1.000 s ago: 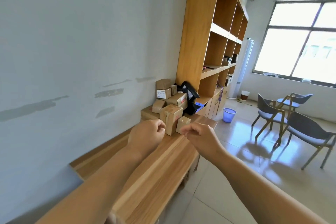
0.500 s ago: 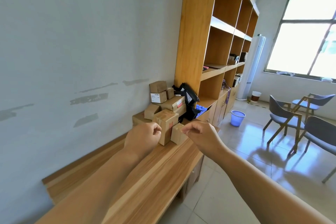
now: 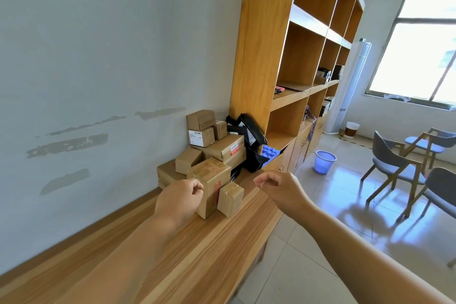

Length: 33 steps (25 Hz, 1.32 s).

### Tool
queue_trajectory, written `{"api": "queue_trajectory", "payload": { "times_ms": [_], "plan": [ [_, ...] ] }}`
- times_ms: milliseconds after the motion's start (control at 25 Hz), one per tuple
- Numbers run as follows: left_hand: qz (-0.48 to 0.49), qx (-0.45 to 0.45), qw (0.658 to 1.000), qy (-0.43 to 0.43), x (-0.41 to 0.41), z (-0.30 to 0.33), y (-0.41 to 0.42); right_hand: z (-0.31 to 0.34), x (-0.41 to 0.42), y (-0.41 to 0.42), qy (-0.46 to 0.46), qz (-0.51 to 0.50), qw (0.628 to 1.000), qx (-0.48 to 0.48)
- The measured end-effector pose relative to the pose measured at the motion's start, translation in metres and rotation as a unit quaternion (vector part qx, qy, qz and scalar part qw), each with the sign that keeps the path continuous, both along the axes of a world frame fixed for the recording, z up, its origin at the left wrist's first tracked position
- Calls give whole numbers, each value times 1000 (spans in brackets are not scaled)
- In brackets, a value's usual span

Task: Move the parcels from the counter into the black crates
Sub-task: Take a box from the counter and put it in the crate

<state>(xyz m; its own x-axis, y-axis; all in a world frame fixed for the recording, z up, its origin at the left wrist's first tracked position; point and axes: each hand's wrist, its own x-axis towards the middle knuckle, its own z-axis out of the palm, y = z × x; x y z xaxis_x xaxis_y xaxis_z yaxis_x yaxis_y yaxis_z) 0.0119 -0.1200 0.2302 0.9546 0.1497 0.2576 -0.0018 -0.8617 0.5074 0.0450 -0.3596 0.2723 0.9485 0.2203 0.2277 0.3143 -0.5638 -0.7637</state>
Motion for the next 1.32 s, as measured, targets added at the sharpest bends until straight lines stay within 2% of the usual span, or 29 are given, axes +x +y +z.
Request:
{"api": "queue_trajectory", "payload": {
  "times_ms": [320, 640, 840, 1080, 1320],
  "plan": [
    [51, 5, 998, 45, 99, -33, -7, -40, 127, -12, 65, 35, 997, 4],
    [166, -16, 983, 70, 218, -53, -34, -56, 291, -21, 106, 126, 986, -26],
    [244, -44, 963, 102, 275, -69, -43, -70, 380, -17, 137, 180, 973, -48],
    [310, -77, 931, 179, 297, -102, -18, -115, 436, 26, 186, 217, 952, -107],
    [294, -92, 916, 256, 318, -128, 19, -159, 462, 80, 232, 209, 934, -173]
  ]
}}
